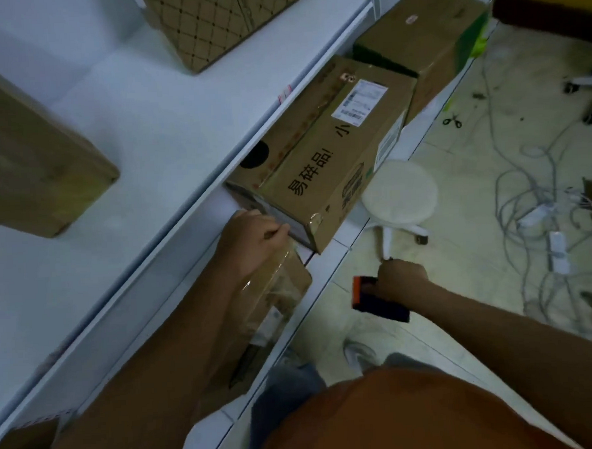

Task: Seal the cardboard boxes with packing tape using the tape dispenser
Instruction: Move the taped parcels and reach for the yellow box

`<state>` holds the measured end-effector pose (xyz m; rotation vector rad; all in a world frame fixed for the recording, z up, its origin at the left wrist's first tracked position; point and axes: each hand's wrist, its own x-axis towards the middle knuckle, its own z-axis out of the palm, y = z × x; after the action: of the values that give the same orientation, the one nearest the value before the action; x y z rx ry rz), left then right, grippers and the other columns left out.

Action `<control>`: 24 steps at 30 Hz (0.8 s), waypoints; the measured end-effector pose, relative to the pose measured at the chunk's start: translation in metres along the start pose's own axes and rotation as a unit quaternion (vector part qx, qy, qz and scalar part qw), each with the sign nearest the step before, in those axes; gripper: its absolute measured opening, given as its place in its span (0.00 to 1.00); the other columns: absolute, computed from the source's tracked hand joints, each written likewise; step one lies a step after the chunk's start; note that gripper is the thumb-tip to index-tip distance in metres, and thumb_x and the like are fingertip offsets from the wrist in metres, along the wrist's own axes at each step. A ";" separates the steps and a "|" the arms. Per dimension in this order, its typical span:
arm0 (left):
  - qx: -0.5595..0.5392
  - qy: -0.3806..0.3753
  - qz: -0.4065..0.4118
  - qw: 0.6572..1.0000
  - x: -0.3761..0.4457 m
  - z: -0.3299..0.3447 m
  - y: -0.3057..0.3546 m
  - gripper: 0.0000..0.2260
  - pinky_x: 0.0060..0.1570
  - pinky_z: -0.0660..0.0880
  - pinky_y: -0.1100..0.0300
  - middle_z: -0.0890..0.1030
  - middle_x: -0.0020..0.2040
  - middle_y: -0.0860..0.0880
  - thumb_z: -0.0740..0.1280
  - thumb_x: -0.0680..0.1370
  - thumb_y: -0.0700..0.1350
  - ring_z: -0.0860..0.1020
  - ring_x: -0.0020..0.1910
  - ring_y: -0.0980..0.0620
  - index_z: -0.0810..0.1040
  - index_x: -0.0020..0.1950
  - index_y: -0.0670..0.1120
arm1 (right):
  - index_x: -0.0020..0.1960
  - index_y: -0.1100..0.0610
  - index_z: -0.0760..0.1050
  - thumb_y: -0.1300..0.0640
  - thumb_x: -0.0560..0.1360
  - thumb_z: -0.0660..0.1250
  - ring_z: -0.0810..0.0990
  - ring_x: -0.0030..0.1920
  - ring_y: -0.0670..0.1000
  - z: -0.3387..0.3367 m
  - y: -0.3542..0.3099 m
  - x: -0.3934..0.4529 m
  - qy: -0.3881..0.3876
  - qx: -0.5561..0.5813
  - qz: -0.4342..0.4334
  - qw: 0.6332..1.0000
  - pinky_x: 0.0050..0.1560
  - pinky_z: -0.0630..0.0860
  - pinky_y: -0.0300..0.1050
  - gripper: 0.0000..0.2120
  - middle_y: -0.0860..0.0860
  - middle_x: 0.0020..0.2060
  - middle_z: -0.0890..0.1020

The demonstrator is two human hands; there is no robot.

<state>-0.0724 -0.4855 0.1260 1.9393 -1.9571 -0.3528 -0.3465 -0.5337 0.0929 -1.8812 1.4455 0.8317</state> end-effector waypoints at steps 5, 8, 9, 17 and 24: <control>0.024 -0.043 0.008 0.999 0.000 -0.004 0.009 0.22 0.55 0.72 0.48 0.83 0.46 0.56 0.57 0.78 0.63 0.77 0.47 0.52 0.86 0.47 0.52 | 0.38 0.56 0.70 0.30 0.75 0.59 0.77 0.36 0.52 -0.002 -0.019 0.010 0.014 0.124 -0.013 0.992 0.38 0.72 0.44 0.28 0.55 0.36 0.77; 0.058 -0.108 0.006 0.992 0.001 -0.014 0.012 0.26 0.62 0.66 0.50 0.78 0.57 0.61 0.56 0.71 0.74 0.72 0.58 0.56 0.82 0.57 0.61 | 0.42 0.57 0.73 0.30 0.75 0.58 0.80 0.42 0.54 -0.012 -0.037 0.014 0.033 0.120 -0.040 0.991 0.42 0.74 0.46 0.29 0.58 0.44 0.82; 0.075 -0.131 0.017 0.988 0.000 -0.016 0.014 0.27 0.64 0.65 0.50 0.76 0.60 0.62 0.56 0.70 0.75 0.70 0.60 0.56 0.80 0.60 0.63 | 0.41 0.57 0.72 0.29 0.75 0.58 0.81 0.44 0.54 -0.013 -0.038 0.015 0.030 0.117 -0.040 0.992 0.43 0.75 0.46 0.29 0.58 0.45 0.82; 0.116 -0.106 0.031 0.987 -0.026 -0.019 0.024 0.16 0.74 0.52 0.43 0.80 0.54 0.59 0.56 0.79 0.57 0.72 0.63 0.54 0.83 0.52 0.57 | 0.38 0.58 0.70 0.30 0.75 0.57 0.80 0.41 0.54 0.003 -0.023 0.017 0.025 0.134 -0.036 0.990 0.45 0.76 0.47 0.30 0.57 0.42 0.81; 0.168 -0.130 0.014 0.977 -0.047 -0.032 -0.004 0.18 0.64 0.63 0.47 0.79 0.54 0.58 0.64 0.73 0.63 0.72 0.58 0.52 0.78 0.59 0.58 | 0.37 0.58 0.71 0.30 0.75 0.58 0.78 0.35 0.51 0.003 -0.019 0.014 0.046 0.196 -0.048 0.978 0.39 0.73 0.43 0.30 0.55 0.36 0.79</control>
<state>-0.0553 -0.4364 0.1492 2.1588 -2.3364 -0.2950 -0.3257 -0.5361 0.0817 -1.6881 1.4379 0.3815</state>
